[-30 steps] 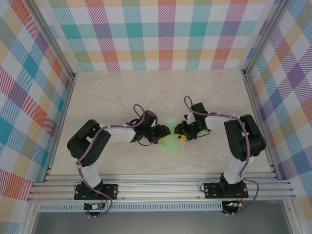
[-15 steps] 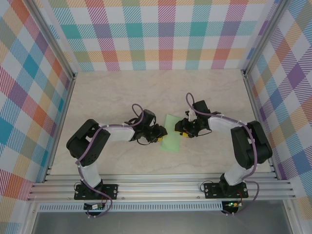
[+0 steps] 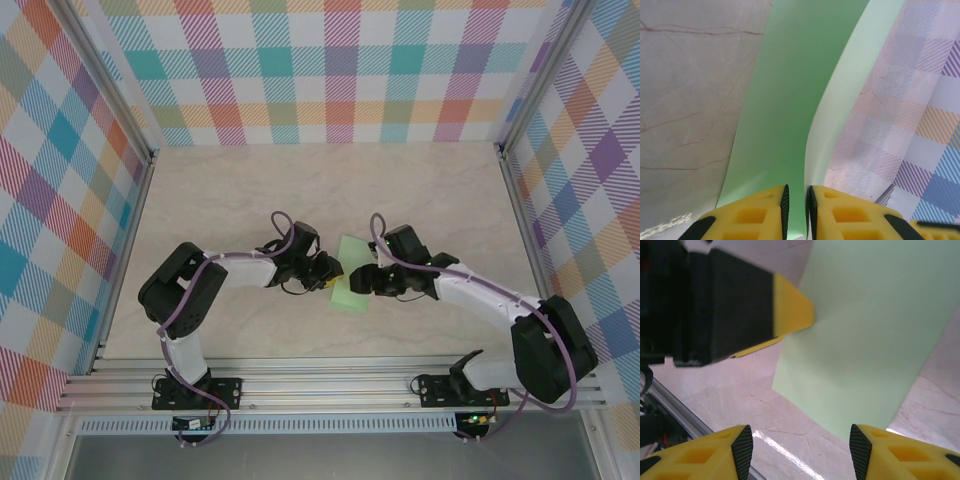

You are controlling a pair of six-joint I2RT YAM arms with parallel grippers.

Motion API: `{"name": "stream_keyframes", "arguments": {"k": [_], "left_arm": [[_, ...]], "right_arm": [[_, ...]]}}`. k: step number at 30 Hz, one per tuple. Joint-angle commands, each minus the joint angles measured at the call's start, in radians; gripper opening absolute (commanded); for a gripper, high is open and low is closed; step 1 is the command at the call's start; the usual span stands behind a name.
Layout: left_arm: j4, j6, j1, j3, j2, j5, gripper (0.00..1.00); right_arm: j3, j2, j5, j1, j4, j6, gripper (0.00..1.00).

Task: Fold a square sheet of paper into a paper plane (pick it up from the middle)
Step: Fold the triangle a second time at the center of the table.

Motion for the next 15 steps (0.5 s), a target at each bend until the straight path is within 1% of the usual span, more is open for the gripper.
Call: {"name": "stream_keyframes", "arguments": {"k": [1, 2, 4, 7, 10, 15], "left_arm": [[0.019, -0.019, 0.009, 0.029, 0.000, 0.028, 0.20], [0.019, -0.021, 0.009, 0.031, -0.001, 0.033, 0.21], [0.014, -0.020, 0.009, 0.032, -0.010, 0.041, 0.33], [0.003, -0.010, 0.009, 0.034, -0.022, 0.054, 0.33], [0.007, -0.007, 0.009, 0.038, -0.023, 0.083, 0.33], [-0.011, -0.008, 0.009, 0.043, -0.036, 0.085, 0.28]], "right_arm": [[0.012, -0.014, 0.189, 0.104, -0.024, -0.045, 0.57], [0.017, -0.012, 0.220, 0.136, -0.023, -0.048, 0.57], [0.023, 0.000, 0.277, 0.185, -0.017, -0.047, 0.57], [0.020, 0.012, 0.294, 0.202, -0.005, -0.032, 0.57], [0.016, 0.014, 0.279, 0.214, 0.019, -0.031, 0.58], [0.027, 0.025, 0.301, 0.258, 0.031, -0.043, 0.58]]}}
